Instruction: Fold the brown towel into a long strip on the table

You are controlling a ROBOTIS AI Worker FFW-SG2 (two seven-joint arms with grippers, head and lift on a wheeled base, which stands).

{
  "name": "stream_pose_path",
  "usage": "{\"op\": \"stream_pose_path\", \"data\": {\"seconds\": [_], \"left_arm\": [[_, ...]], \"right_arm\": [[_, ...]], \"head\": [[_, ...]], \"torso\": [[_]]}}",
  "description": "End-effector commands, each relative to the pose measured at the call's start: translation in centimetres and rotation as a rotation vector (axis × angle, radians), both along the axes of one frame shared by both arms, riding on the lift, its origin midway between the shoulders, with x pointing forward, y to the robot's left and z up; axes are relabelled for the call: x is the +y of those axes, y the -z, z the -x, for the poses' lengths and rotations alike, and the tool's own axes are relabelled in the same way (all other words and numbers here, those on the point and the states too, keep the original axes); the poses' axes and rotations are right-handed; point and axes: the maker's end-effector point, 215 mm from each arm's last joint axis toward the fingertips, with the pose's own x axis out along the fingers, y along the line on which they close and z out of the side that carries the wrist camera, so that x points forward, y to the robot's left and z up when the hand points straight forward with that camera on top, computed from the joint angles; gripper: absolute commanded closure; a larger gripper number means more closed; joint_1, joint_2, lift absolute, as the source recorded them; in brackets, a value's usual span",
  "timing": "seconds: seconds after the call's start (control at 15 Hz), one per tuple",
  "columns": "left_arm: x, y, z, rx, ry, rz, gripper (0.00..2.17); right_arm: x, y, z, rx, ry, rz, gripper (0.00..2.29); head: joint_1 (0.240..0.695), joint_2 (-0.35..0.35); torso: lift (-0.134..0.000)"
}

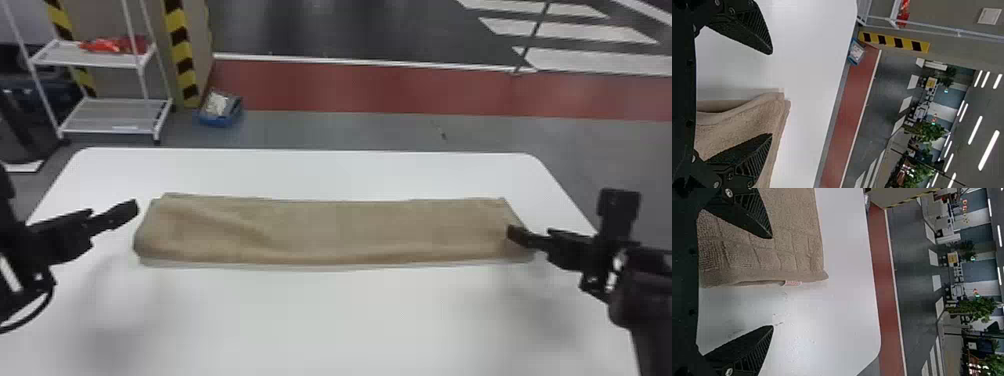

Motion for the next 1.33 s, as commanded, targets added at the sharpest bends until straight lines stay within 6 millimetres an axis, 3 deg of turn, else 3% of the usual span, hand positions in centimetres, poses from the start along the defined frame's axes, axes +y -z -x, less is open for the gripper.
{"op": "stream_pose_path", "data": {"seconds": [0.0,0.27,0.67,0.87,1.27], "left_arm": [[-1.1,1.7,0.4,0.052,0.029,0.014,0.22],[-3.3,3.2,0.5,0.087,0.084,0.008,0.34],[-3.1,4.9,1.4,0.149,0.077,-0.032,0.34],[-3.1,4.6,1.5,0.141,0.075,-0.013,0.60],[-3.6,3.3,0.8,0.089,0.077,0.002,0.60]], "right_arm": [[0.1,0.3,0.3,0.005,-0.001,-0.002,0.07],[-0.2,0.8,1.1,0.011,0.003,-0.004,0.08],[0.0,-0.6,1.4,-0.012,-0.004,-0.006,0.08],[0.2,-0.8,1.4,-0.012,-0.007,-0.008,0.08],[0.1,-0.7,1.5,-0.007,-0.004,-0.011,0.08]], "head": [[0.695,-0.126],[0.695,-0.147],[0.695,-0.162],[0.695,-0.160],[0.695,-0.159]], "torso": [[-0.123],[-0.123],[-0.123],[-0.123],[-0.123]]}}
